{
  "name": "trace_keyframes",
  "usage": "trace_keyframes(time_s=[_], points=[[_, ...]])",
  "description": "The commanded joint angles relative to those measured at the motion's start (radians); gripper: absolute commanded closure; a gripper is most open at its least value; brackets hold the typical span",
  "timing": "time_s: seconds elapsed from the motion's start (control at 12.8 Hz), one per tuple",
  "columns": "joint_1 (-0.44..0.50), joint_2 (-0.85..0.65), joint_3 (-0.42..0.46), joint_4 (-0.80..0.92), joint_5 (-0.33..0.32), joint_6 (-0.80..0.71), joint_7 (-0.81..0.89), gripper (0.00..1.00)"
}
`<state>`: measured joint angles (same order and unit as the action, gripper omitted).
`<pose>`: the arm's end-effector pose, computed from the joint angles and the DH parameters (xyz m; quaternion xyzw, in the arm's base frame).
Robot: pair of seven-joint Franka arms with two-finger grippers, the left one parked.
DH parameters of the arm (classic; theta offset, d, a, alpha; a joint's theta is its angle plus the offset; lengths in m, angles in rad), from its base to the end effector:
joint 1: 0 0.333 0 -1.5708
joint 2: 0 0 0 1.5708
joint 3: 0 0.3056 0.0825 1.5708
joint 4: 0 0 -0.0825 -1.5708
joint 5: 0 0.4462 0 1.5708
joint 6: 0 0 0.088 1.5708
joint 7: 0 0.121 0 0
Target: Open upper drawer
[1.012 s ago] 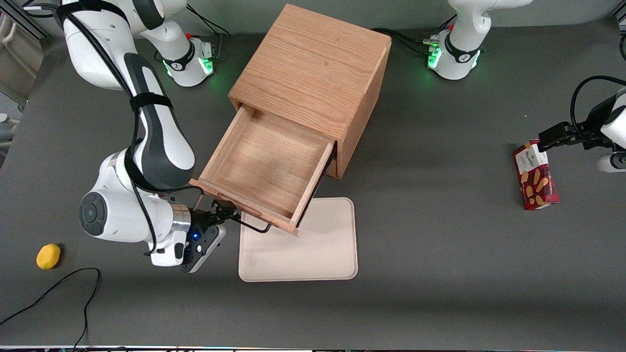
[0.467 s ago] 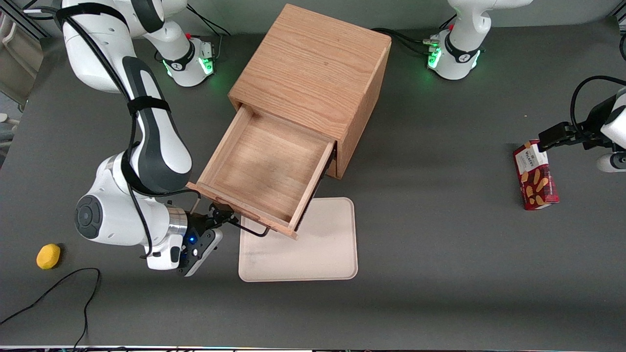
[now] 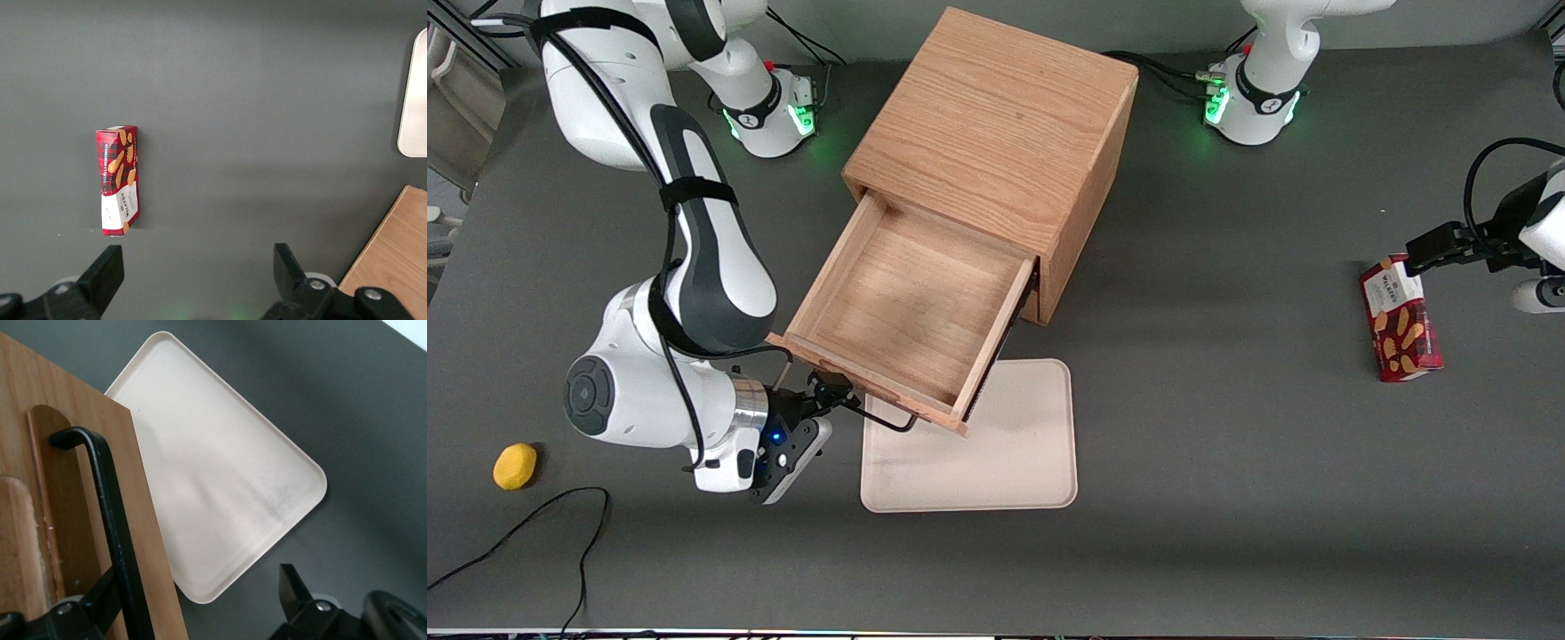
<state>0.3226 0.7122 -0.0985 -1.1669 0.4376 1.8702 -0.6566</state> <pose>0.7679 0.2341 0.3394 -0.9118 -0.3710 -0.0346 0.1723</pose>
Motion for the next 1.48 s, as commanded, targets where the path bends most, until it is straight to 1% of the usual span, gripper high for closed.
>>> trace_keyframes(time_s=[0.0, 0.39, 0.86, 1.09, 1.17, 1.32, 1.4], points=[[-0.025, 0.047, 0.010, 0.065, 0.004, 0.060, -0.017, 0.00], [-0.027, 0.032, 0.005, 0.090, 0.003, -0.019, -0.012, 0.00], [-0.053, 0.026, -0.004, 0.156, 0.003, -0.120, -0.008, 0.00], [-0.072, -0.008, -0.018, 0.164, -0.026, -0.181, -0.009, 0.00], [-0.076, -0.013, -0.029, 0.165, -0.074, -0.189, -0.009, 0.00], [-0.066, -0.039, -0.027, 0.144, -0.244, -0.192, -0.011, 0.00], [-0.068, -0.051, -0.029, 0.119, -0.284, -0.201, -0.005, 0.00]])
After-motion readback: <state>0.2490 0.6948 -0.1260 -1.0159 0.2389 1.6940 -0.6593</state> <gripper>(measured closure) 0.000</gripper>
